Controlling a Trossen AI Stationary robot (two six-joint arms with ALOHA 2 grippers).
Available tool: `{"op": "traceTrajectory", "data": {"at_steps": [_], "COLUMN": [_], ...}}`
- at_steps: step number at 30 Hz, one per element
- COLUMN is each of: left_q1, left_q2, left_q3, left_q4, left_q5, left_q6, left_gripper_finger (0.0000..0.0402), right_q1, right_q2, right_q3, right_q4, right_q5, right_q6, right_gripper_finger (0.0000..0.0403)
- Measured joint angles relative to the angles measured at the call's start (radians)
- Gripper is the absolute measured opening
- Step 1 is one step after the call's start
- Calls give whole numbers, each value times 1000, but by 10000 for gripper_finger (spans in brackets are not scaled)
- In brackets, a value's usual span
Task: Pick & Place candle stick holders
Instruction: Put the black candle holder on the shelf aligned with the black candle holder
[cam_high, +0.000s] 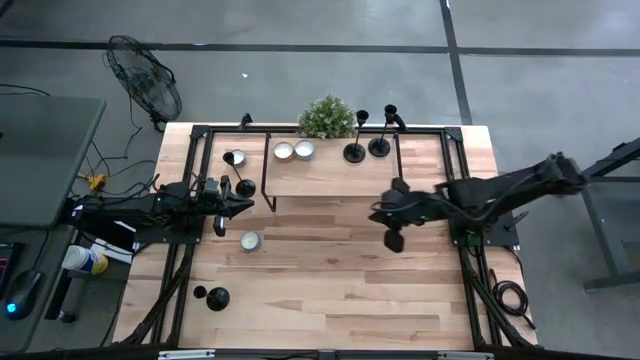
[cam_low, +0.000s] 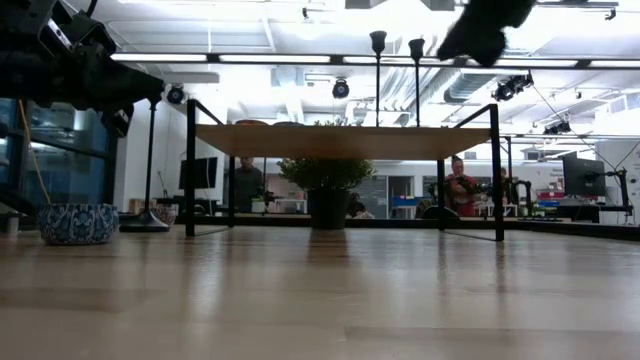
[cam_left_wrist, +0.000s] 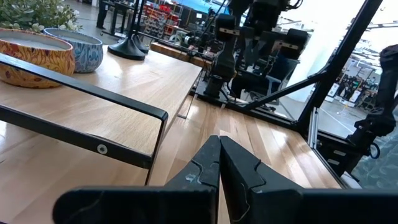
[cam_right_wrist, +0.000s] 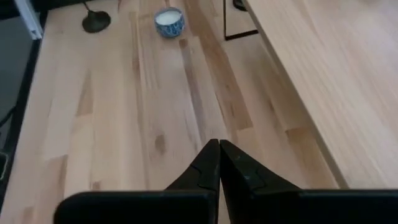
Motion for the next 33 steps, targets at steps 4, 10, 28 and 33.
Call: {"op": "traceTrajectory", "data": {"at_steps": [4, 10, 28, 33], "left_q1": [0, 0, 0, 0], "left_q2": [0, 0, 0, 0], "left_q3": [0, 0, 0, 0], "left_q4": [0, 0, 0, 8], "left_q5": [0, 0, -2, -47], "left_q6": [0, 0, 0, -7], "left_gripper_finger": [1, 1, 1, 1], "right_q1": [6, 10, 10, 10], "right_q2": [-121, -239, -263, -263], "right_q3": [-104, -218, -263, -263], "right_q4": [23, 90, 254, 253], "right_q5": [-1, -8, -2, 0], "right_q6": [9, 6, -3, 15], "right_gripper_finger": [29, 87, 124, 124]}}
